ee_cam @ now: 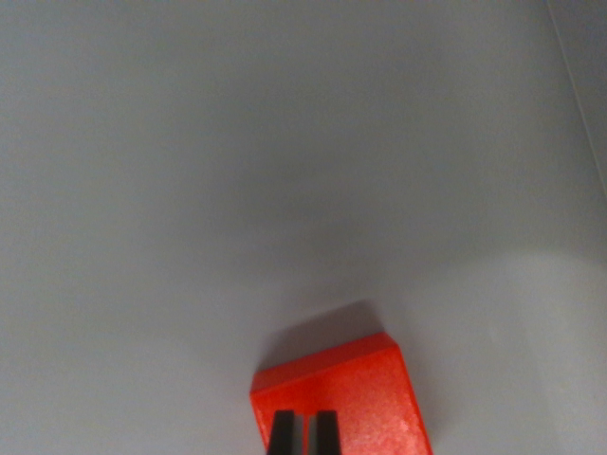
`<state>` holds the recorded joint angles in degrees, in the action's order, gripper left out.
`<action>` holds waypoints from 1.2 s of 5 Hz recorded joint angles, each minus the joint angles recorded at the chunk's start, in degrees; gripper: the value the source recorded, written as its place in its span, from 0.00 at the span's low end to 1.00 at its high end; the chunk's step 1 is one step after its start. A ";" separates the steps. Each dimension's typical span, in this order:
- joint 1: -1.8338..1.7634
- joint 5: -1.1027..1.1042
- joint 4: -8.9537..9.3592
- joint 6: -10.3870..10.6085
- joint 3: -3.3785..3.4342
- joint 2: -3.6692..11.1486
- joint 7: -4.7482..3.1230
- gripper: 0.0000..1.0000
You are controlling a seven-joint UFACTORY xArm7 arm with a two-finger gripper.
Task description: Reach red block
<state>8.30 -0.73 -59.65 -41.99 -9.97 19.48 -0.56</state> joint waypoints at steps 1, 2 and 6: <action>0.00 0.00 0.00 0.00 0.00 0.00 0.00 0.00; 0.15 0.00 0.57 0.83 -0.14 0.39 0.01 0.00; 0.28 0.00 1.04 1.52 -0.26 0.72 0.01 0.00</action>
<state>8.58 -0.73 -58.61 -40.47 -10.23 20.19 -0.55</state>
